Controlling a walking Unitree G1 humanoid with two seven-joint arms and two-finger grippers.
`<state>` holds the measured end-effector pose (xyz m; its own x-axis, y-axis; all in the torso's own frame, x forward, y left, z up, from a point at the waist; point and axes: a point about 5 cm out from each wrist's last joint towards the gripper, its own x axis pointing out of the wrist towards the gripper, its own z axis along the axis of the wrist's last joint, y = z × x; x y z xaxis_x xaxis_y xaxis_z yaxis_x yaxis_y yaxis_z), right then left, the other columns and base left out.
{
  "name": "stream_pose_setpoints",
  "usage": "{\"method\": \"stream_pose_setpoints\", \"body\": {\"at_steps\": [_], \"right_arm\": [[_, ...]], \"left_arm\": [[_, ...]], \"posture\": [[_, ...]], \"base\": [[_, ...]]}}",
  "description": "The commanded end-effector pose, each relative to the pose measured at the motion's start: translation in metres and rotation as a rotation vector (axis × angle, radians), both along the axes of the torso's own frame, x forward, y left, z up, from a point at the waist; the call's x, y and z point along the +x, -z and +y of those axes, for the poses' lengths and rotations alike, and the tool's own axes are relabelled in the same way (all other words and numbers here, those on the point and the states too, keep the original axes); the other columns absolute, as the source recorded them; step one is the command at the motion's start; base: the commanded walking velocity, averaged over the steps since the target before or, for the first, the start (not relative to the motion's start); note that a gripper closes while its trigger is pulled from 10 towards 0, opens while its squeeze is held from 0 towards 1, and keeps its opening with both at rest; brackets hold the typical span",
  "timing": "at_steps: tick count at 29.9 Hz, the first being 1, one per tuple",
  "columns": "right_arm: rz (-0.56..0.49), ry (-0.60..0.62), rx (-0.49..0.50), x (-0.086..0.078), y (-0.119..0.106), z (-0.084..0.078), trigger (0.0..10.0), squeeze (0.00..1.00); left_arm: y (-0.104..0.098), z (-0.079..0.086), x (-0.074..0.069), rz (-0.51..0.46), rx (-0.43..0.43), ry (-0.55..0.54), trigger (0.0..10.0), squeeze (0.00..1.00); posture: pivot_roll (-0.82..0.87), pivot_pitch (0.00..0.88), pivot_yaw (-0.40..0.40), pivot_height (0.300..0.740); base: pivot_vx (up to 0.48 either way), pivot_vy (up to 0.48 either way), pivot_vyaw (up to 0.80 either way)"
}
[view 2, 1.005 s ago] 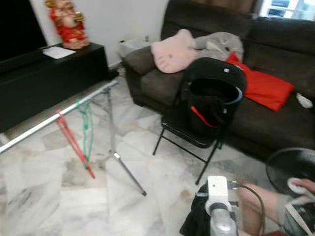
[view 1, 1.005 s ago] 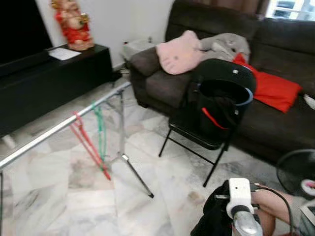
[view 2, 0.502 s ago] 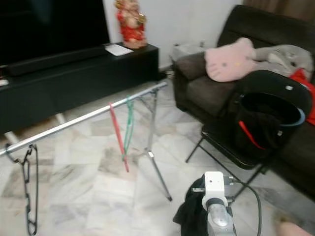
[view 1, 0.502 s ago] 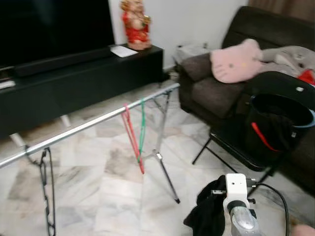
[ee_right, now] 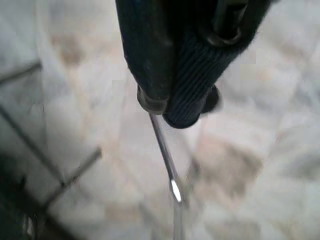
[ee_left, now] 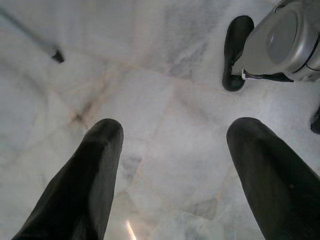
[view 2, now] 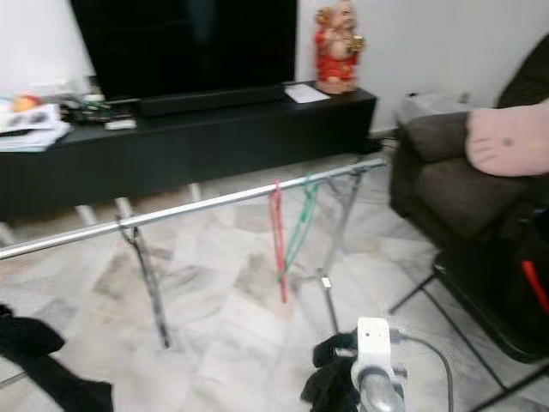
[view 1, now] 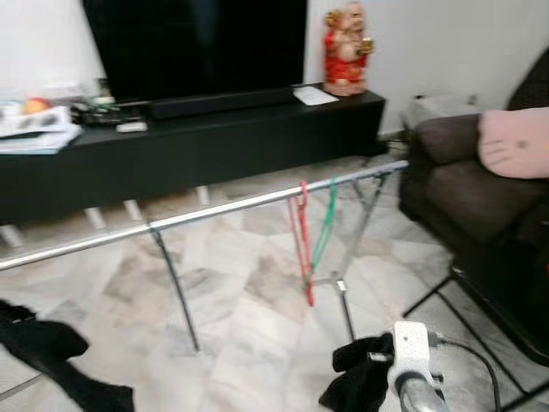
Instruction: Hang hanger
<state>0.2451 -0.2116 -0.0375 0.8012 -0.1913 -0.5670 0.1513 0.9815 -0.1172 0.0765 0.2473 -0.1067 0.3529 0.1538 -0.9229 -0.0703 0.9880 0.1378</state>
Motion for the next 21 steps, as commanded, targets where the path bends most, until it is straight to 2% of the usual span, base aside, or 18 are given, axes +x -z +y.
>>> {"method": "stream_pose_setpoints", "body": {"at_steps": [1, 2, 3, 4, 5, 7, 9, 10, 11, 13, 14, 16, 17, 21], "right_arm": [[0.046, 0.027, 0.015, -0.007, 0.006, -0.003, 10.0, 0.00], [0.066, 0.028, 0.011, -0.010, 0.009, -0.004, 10.0, 0.00], [0.105, 0.031, 0.006, -0.017, 0.014, -0.005, 10.0, 0.00], [0.116, 0.033, 0.006, -0.020, 0.015, -0.005, 10.0, 0.00], [0.134, 0.038, 0.008, -0.023, 0.018, -0.006, 10.0, 0.00], [0.175, 0.050, 0.011, -0.031, 0.023, -0.006, 10.0, 0.00], [0.189, 0.054, 0.011, -0.034, 0.025, -0.007, 10.0, 0.00], [0.197, 0.063, 0.013, -0.037, 0.027, -0.007, 10.0, 0.00], [0.215, 0.075, 0.015, -0.041, 0.029, -0.008, 10.0, 0.00], [0.219, 0.078, 0.015, -0.042, 0.030, -0.007, 10.0, 0.00], [0.223, 0.079, 0.015, -0.044, 0.031, -0.007, 10.0, 0.00], [0.236, 0.081, 0.016, -0.047, 0.033, -0.006, 10.0, 0.00], [0.244, 0.083, 0.019, -0.049, 0.035, -0.004, 10.0, 0.00], [0.251, 0.083, 0.021, -0.051, 0.036, -0.003, 10.0, 0.00]], "left_arm": [[-0.006, 0.004, 0.018, -0.071, 0.005, -0.007, 10.0, 0.00], [-0.007, 0.004, 0.025, -0.094, 0.006, -0.002, 10.0, 0.00], [-0.011, 0.004, 0.038, -0.144, 0.010, 0.006, 10.0, 0.00], [-0.013, 0.004, 0.041, -0.158, 0.012, 0.009, 10.0, 0.00], [-0.017, 0.005, 0.051, -0.201, 0.016, 0.028, 10.0, 0.00], [-0.031, 0.009, 0.078, -0.330, 0.023, 0.064, 10.0, 0.00], [-0.042, 0.012, 0.097, -0.413, 0.027, 0.097, 10.0, 0.00], [-0.052, 0.012, 0.111, -0.494, 0.004, 0.118, 10.0, 0.00], [-0.071, 0.009, 0.132, -0.630, -0.029, 0.170, 10.0, 0.00], [-0.077, 0.008, 0.137, -0.666, -0.036, 0.189, 10.0, 0.00], [-0.087, 0.004, 0.143, -0.712, -0.045, 0.226, 10.0, 0.00], [-0.109, -0.012, 0.153, -0.837, -0.034, 0.298, 10.0, 0.00], [-0.126, -0.017, 0.159, -0.932, -0.024, 0.285, 10.0, 0.00], [-0.140, -0.022, 0.164, -1.005, -0.023, 0.282, 10.0, 0.00]], "posture": [[0.07, 0.000, -0.007, 0.740], [0.07, 0.000, -0.007, 0.740], [0.08, 0.000, -0.012, 0.740], [0.08, 0.000, -0.012, 0.740], [0.09, 0.000, -0.015, 0.740], [0.10, 0.000, -0.019, 0.740], [0.10, 0.000, -0.022, 0.740], [0.10, 0.000, -0.021, 0.740], [0.11, 0.000, -0.021, 0.740], [0.11, 0.000, -0.021, 0.740], [0.11, 0.000, -0.019, 0.740], [0.11, 0.000, -0.018, 0.740], [0.11, 0.000, -0.018, 0.740], [0.11, 0.000, -0.021, 0.740]], "base": [[0.000, 0.000, 0.00], [0.000, 0.000, 0.00], [0.000, 0.000, 0.00], [0.000, 0.000, 0.00], [0.000, 0.000, 0.00], [0.000, 0.000, 0.00], [0.000, 0.000, 0.00], [0.000, 0.000, 0.00], [0.000, 0.000, 0.00], [0.000, 0.000, 0.00], [0.000, 0.000, 0.00], [0.000, 0.000, 0.00], [0.000, 0.000, 0.00], [0.000, 0.000, 0.00]]}}
